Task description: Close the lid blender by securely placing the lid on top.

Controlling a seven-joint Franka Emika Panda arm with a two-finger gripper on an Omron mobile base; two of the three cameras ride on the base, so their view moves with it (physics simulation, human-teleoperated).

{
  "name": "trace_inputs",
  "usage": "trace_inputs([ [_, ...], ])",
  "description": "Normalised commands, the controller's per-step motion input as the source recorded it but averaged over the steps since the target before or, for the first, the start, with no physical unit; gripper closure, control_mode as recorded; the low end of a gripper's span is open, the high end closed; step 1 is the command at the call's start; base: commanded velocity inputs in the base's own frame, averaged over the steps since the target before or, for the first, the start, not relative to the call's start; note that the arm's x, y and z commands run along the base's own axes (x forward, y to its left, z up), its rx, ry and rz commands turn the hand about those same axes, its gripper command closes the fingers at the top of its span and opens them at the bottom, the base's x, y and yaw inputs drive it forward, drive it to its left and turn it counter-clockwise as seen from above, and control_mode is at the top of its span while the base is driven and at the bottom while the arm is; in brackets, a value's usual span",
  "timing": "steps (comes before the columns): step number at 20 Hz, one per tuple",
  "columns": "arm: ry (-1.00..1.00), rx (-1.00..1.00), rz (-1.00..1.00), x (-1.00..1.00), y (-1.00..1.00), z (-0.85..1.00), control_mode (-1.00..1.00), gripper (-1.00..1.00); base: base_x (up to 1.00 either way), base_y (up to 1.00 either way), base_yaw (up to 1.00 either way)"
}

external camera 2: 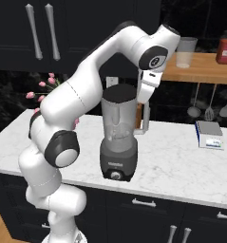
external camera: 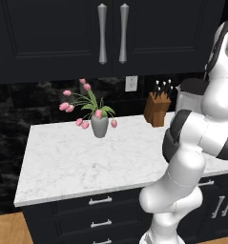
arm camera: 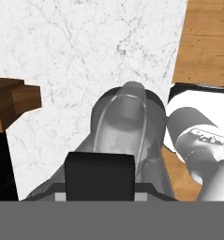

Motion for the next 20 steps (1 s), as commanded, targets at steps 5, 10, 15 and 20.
trace_inputs([
  [5,0.00,0.00,0.00,0.00,0.02,0.00,-1.00,1.00,0.00,0.00,0.00],
  [10,0.00,0.00,0.00,0.00,0.00,0.00,-1.00,-1.00,0.00,0.00,0.00],
  [15,-0.05,0.00,0.00,0.00,0.00,0.01,-1.00,-1.00,0.00,0.00,0.00],
  [20,-0.16,0.00,0.00,-0.07,0.00,0.11,-1.00,-1.00,0.00,0.00,0.00],
])
